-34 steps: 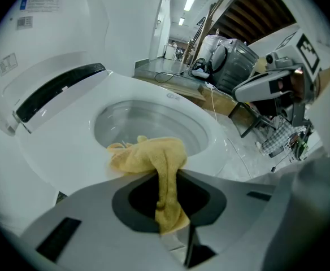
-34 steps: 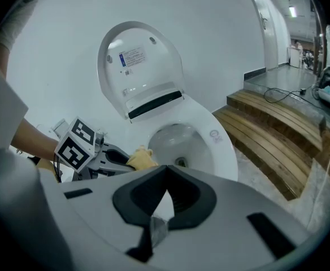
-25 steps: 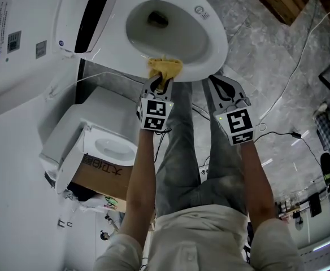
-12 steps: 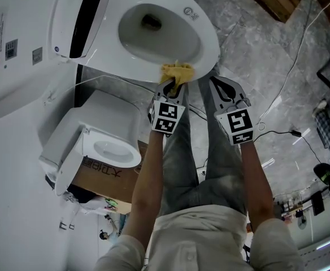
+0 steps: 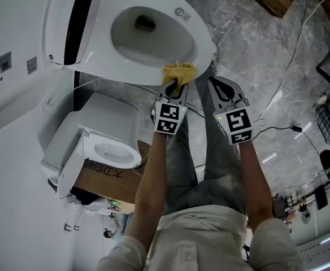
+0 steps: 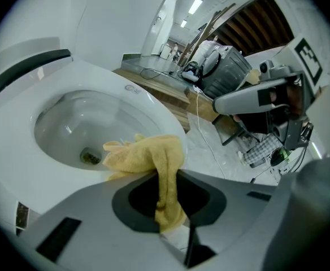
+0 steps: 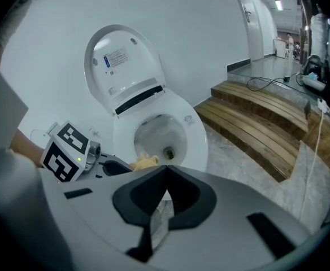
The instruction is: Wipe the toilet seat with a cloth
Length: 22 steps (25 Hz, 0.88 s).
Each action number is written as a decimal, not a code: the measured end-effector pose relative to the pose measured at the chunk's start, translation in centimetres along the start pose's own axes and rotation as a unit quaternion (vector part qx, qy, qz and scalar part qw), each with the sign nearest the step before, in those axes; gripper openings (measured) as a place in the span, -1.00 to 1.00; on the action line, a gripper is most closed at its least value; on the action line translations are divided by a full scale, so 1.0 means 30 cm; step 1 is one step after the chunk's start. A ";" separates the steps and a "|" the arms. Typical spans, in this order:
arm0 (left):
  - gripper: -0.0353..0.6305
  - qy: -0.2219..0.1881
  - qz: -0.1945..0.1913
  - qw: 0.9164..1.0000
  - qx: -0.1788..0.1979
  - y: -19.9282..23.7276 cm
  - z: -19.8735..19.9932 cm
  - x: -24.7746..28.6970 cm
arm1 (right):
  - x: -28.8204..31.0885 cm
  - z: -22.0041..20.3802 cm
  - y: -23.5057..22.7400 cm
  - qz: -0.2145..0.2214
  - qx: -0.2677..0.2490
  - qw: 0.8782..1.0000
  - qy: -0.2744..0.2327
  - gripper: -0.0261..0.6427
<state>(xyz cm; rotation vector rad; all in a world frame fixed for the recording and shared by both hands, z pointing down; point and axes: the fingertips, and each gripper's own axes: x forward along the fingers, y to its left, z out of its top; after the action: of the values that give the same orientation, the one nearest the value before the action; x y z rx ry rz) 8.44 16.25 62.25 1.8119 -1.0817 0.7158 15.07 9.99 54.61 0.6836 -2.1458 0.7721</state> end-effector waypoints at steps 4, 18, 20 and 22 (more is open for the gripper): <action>-0.65 -0.001 -0.005 1.000 0.005 -0.024 0.028 0.024 | -0.003 -0.002 -0.022 0.000 0.003 1.000 0.005 -0.90; -0.65 -0.012 -0.005 1.000 0.005 -0.086 0.158 0.124 | -0.006 0.012 -0.144 0.005 -0.001 1.000 0.019 -0.90; -0.65 -0.013 -0.003 1.000 0.006 -0.091 0.184 0.141 | -0.006 0.019 -0.165 0.006 0.000 1.000 0.017 -0.90; -0.65 -0.014 -0.001 1.000 0.009 -0.094 0.210 0.156 | -0.008 0.028 -0.186 0.006 0.005 1.000 0.016 -0.90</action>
<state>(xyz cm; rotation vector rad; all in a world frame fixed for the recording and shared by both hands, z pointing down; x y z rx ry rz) 13.31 9.48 62.13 1.8442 -1.0949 0.7027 18.56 5.69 55.66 0.6600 -2.1193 0.7958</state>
